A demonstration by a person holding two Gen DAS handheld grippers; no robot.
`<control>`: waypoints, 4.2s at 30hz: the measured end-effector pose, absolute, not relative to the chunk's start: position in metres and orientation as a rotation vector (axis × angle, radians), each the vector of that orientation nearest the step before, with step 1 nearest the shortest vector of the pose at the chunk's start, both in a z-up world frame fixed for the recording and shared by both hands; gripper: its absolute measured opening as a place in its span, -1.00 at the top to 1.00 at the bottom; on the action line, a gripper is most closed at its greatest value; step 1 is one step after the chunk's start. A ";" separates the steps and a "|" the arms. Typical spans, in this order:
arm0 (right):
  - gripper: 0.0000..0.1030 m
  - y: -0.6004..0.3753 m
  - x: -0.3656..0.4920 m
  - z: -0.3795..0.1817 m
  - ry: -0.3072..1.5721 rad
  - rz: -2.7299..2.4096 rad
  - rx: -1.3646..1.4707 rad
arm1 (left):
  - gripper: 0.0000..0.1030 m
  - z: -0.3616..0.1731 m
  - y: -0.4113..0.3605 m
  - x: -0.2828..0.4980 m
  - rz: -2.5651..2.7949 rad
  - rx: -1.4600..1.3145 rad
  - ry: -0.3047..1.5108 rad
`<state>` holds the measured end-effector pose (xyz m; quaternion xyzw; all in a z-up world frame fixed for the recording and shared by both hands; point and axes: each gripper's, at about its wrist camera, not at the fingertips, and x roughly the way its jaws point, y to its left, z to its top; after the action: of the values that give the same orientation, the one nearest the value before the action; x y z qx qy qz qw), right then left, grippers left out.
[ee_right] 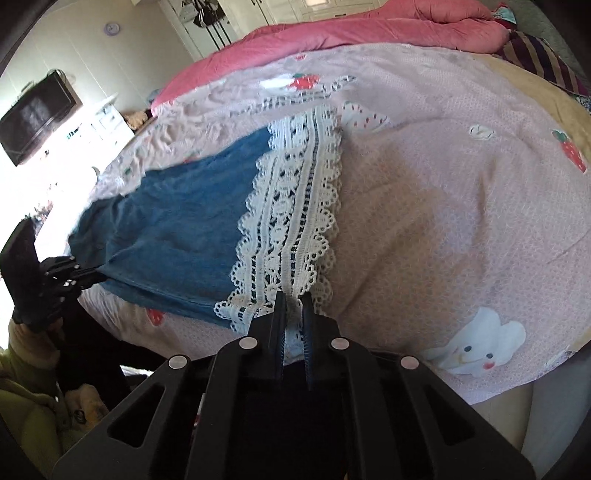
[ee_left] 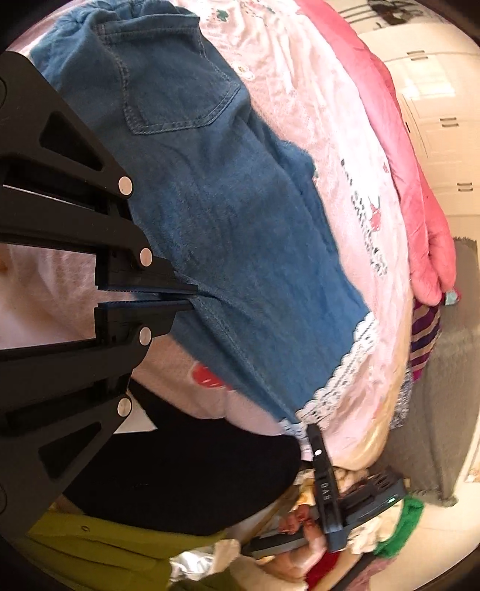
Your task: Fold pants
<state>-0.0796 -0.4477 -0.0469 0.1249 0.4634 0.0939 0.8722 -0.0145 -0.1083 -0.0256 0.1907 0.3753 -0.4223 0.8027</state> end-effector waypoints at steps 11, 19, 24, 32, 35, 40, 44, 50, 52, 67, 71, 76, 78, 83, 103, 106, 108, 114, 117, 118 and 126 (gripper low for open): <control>0.75 -0.440 -0.080 -0.049 1.001 0.178 0.203 | 0.94 -0.038 -0.108 -0.013 -0.925 0.415 0.834; 0.28 -0.447 -0.092 -0.014 0.911 0.145 0.221 | 0.36 -0.012 -0.082 -0.018 -0.931 0.326 0.779; 0.16 -0.424 -0.073 0.001 0.864 0.239 0.214 | 0.30 0.004 -0.040 0.007 -0.706 0.235 0.778; -0.08 -0.371 -0.030 -0.027 0.976 0.348 0.121 | 0.13 -0.022 -0.004 0.038 -0.465 0.211 0.921; -0.11 -0.372 -0.038 -0.042 1.032 0.324 0.096 | 0.13 -0.027 0.004 0.039 -0.467 0.194 0.930; -0.16 -0.369 -0.042 -0.032 1.035 0.348 0.112 | -0.01 -0.020 0.006 0.041 -0.478 0.157 0.925; -0.23 -0.337 -0.018 0.018 0.873 0.476 0.095 | -0.19 0.012 -0.007 0.035 -0.552 0.157 0.804; -0.24 -0.268 0.073 0.020 0.910 0.601 0.065 | -0.21 0.005 -0.033 0.051 -0.567 0.168 0.803; -0.24 -0.250 0.102 0.010 0.955 0.601 0.047 | -0.21 -0.009 -0.041 0.050 -0.557 0.204 0.822; 0.84 -0.233 0.188 -0.023 1.120 0.614 0.158 | -0.21 -0.041 -0.032 0.054 -0.558 0.188 0.885; 0.86 -0.227 0.200 -0.026 1.089 0.600 0.106 | -0.21 -0.045 -0.031 0.057 -0.555 0.179 0.895; 0.95 -0.226 0.215 -0.044 1.082 0.543 0.065 | -0.21 -0.047 -0.031 0.056 -0.560 0.173 0.896; 0.95 -0.238 0.211 -0.036 1.049 0.550 0.108 | -0.21 -0.047 -0.030 0.058 -0.564 0.168 0.895; 0.75 -0.307 0.173 0.015 0.897 0.506 0.201 | -0.21 -0.045 -0.027 0.059 -0.569 0.159 0.883; 0.05 -0.465 0.082 -0.012 0.940 0.131 0.319 | -0.30 -0.003 -0.125 0.135 -0.746 0.102 0.867; 0.69 -0.455 0.090 -0.021 0.963 0.127 0.273 | -0.20 -0.018 -0.135 0.144 -0.735 0.115 0.900; 0.81 -0.450 0.088 -0.022 0.959 0.153 0.261 | -0.14 -0.028 -0.136 0.152 -0.707 0.120 0.930; 0.85 -0.458 0.078 -0.017 0.913 0.105 0.211 | 0.02 -0.041 -0.133 0.168 -0.676 0.099 0.961; 0.85 -0.457 0.082 -0.024 0.916 0.091 0.190 | 0.03 -0.042 -0.134 0.170 -0.675 0.102 0.955; 0.85 -0.453 0.084 -0.027 0.919 0.080 0.153 | 0.03 -0.042 -0.134 0.170 -0.676 0.105 0.956; 0.58 -0.458 0.075 -0.020 0.892 0.076 0.186 | -0.13 -0.042 -0.133 0.165 -0.718 0.100 0.924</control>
<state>0.0746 -0.4581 -0.0203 0.0898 0.4308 0.0368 0.8972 0.1649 -0.1331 -0.0416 0.0472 0.4359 -0.3388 0.8324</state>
